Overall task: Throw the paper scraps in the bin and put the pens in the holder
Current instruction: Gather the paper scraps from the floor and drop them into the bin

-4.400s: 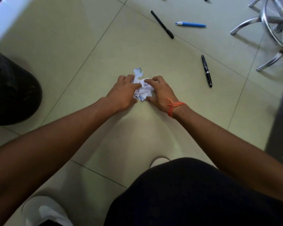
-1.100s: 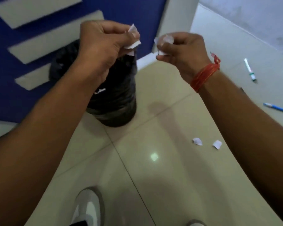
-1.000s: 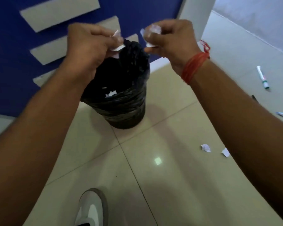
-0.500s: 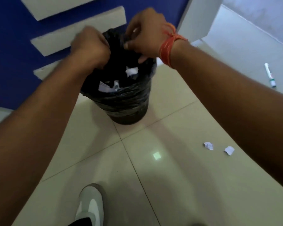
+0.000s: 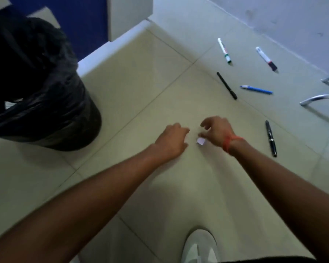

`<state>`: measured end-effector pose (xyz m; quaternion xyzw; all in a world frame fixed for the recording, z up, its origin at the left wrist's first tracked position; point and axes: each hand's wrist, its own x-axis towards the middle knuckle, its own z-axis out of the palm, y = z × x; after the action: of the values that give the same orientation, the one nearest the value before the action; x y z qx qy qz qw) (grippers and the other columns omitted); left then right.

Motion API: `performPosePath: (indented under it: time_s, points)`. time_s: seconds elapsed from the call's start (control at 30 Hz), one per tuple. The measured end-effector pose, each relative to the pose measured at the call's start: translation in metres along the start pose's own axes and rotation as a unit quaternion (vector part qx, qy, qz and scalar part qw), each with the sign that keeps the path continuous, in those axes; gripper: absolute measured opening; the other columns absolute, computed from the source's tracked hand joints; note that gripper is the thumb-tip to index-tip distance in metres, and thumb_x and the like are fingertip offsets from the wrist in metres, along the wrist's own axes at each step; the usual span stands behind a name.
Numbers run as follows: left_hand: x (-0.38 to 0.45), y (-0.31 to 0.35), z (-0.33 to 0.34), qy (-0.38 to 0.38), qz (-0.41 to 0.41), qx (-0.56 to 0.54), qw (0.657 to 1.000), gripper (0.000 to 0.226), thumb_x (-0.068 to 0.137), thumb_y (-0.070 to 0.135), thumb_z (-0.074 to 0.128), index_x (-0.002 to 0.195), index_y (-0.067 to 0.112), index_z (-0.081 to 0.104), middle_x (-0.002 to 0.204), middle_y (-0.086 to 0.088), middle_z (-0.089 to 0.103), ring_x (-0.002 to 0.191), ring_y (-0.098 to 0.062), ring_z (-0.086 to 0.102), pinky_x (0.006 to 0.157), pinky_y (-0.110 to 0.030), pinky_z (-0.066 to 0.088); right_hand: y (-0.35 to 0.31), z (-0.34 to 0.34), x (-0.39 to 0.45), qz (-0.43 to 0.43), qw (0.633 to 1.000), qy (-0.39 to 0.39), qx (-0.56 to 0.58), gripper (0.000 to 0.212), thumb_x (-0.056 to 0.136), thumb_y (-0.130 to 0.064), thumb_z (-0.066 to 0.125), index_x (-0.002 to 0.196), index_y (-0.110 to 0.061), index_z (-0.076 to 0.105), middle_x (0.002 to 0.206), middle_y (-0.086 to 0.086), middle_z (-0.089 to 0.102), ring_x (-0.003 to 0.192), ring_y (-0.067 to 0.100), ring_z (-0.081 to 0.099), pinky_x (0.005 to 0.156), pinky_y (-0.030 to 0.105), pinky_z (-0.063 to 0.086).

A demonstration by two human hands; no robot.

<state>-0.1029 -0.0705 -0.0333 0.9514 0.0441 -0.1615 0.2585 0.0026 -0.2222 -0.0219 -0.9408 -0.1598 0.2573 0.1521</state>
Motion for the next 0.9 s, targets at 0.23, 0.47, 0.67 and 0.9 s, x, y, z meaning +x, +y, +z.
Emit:
performPosePath:
  time_s: [0.23, 0.47, 0.67, 0.9]
  points:
    - [0.002, -0.002, 0.032, 0.014, 0.008, 0.126, 0.992, 0.029, 0.087, -0.006, 0.052, 0.109, 0.003, 0.067, 0.114, -0.015, 0.058, 0.11, -0.031, 0.055, 0.087, -0.037, 0.052, 0.018, 0.055, -0.022, -0.111, 0.991, 0.055, -0.053, 0.017, 0.089, -0.012, 0.056, 0.094, -0.01, 0.073, 0.099, 0.014, 0.063, 0.091, 0.035, 0.061, 0.077, 0.035, 0.047]
    - [-0.025, -0.024, -0.065, 0.287, -0.055, -0.111, 0.95, 0.021, 0.084, 0.005, 0.064, 0.094, 0.013, 0.08, 0.095, -0.008, 0.078, 0.089, -0.027, 0.072, 0.085, -0.03, 0.055, -0.065, 0.019, -0.006, -0.179, 0.969, 0.163, 0.054, 0.012, 0.085, -0.016, 0.065, 0.083, -0.013, 0.076, 0.081, 0.011, 0.073, 0.077, 0.03, 0.067, 0.07, 0.031, 0.048]
    - [-0.105, -0.071, -0.197, 0.592, -0.081, -0.164, 0.784, 0.019, 0.083, 0.007, 0.065, 0.095, 0.012, 0.079, 0.094, -0.002, 0.076, 0.081, -0.011, 0.071, 0.083, -0.028, 0.058, -0.267, -0.042, -0.017, -0.368, 0.851, 0.212, 0.308, 0.012, 0.083, -0.025, 0.068, 0.082, -0.016, 0.076, 0.078, -0.002, 0.072, 0.07, 0.015, 0.068, 0.068, 0.041, 0.059]
    - [-0.182, -0.124, -0.245, 0.547, -0.274, -0.118, 0.782, 0.025, 0.087, 0.009, 0.061, 0.105, 0.016, 0.077, 0.103, 0.0, 0.076, 0.096, -0.012, 0.069, 0.086, -0.018, 0.05, -0.394, -0.039, -0.035, -0.486, 0.849, 0.155, 0.136, 0.012, 0.079, -0.017, 0.067, 0.086, -0.02, 0.076, 0.083, -0.005, 0.072, 0.083, 0.015, 0.068, 0.079, 0.026, 0.052]
